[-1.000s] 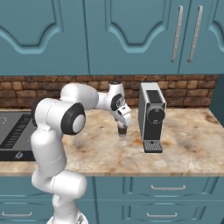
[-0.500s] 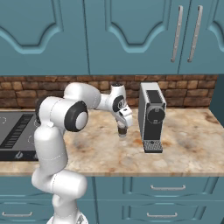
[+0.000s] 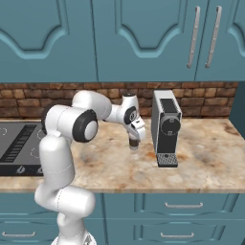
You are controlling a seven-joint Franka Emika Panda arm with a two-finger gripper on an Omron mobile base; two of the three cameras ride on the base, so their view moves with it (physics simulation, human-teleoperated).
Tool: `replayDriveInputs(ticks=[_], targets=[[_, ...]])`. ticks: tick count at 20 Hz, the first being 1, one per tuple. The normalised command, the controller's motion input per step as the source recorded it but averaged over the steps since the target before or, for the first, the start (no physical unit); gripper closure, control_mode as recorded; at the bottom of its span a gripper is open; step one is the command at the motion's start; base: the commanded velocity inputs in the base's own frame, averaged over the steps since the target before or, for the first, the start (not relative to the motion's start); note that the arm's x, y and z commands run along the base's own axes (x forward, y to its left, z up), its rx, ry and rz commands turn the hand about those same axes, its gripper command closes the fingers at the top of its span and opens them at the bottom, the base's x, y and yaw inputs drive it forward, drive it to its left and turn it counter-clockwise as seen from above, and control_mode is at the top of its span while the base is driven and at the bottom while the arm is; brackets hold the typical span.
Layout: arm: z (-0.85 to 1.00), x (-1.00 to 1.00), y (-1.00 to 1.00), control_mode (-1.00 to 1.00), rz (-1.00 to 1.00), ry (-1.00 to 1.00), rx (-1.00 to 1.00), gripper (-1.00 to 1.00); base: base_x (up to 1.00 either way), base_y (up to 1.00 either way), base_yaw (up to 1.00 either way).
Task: Move the drinks to the dining counter.
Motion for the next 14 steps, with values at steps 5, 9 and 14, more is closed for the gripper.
replayDriveInputs(ticks=[5, 9, 14], targets=[[-0.07, 0.02, -0.02, -1.00, -0.01, 0.00, 0.00, 1.00, 0.00, 0.00, 0.00], [0.00, 0.00, 0.00, -1.00, 0.00, 0.00, 0.00, 1.00, 0.00, 0.00, 0.00], [0.00, -0.23, 0.00, -1.00, 0.00, -0.09, 0.00, 1.00, 0.00, 0.00, 0.00]])
